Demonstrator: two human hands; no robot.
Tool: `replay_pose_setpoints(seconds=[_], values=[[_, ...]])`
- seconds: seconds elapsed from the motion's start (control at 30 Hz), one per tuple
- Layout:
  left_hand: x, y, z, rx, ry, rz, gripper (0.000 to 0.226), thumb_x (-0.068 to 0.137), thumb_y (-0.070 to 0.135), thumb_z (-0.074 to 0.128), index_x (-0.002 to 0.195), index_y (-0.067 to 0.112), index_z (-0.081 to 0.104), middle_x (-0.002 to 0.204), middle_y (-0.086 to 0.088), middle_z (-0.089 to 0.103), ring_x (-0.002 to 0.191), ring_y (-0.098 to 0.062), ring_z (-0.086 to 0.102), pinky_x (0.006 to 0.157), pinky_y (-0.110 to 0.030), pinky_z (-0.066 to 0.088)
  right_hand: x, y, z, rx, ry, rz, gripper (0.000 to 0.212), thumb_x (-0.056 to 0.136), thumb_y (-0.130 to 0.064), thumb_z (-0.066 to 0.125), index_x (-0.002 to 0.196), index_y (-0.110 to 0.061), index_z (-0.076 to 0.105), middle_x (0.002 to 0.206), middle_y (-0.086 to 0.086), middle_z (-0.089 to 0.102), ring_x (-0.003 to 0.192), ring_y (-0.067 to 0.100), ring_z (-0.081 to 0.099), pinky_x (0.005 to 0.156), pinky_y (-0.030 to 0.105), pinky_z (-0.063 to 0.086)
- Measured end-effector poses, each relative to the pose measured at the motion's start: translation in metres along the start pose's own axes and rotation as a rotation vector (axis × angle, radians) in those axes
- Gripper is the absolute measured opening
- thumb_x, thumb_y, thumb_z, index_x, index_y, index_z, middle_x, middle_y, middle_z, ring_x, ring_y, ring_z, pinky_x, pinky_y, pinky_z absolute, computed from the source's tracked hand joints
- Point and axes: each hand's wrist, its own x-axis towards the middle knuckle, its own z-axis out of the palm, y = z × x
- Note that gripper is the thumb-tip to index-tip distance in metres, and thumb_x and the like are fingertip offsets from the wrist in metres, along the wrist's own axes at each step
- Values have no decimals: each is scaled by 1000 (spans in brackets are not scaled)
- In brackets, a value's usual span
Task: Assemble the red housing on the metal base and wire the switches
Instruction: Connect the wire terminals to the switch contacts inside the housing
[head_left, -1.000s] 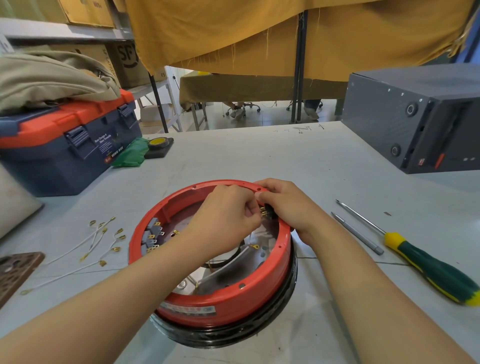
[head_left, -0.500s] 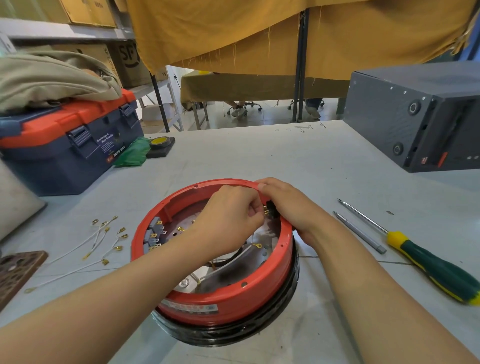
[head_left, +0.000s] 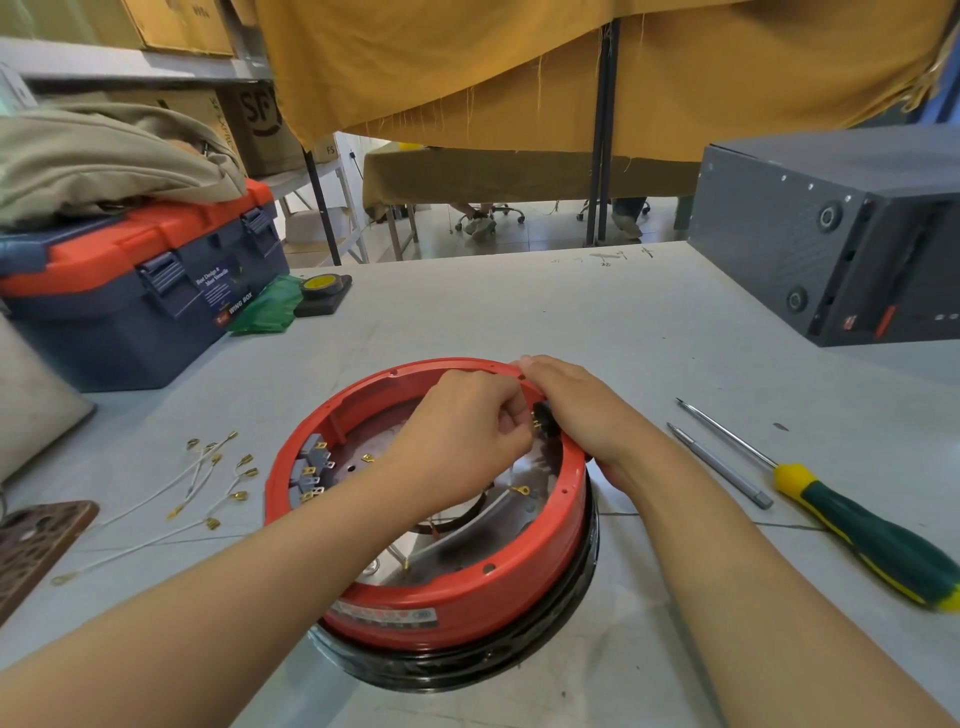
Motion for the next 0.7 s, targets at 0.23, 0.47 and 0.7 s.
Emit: replay_pose_setpoints(seconds=[0.23, 0.47, 0.7], values=[[-5, -6, -4, -1, 16, 21, 5, 76, 15, 67, 73, 18, 68, 55, 11, 53, 53, -1, 49, 53, -12, 36, 1, 1, -2, -85, 53, -27, 28, 95, -32, 44, 99, -20, 68, 95, 2, 67, 82, 16, 58, 71, 29, 43], [-3, -3, -2, 19, 19, 25, 10, 79, 9, 60, 72, 13, 67, 56, 11, 52, 53, -2, 47, 54, -13, 35, 1, 1, -1, -112, 30, -35, 29, 96, -33, 41, 102, -19, 66, 92, 0, 64, 76, 12, 55, 66, 25, 42], [-2, -3, 0, 28, 25, 48, 10, 81, 8, 58, 74, 11, 65, 61, 7, 55, 60, -9, 49, 57, -20, 35, 3, 2, 0, -78, -1, -20, 24, 92, -18, 46, 106, -20, 64, 104, 5, 67, 92, 23, 64, 75, 36, 54]])
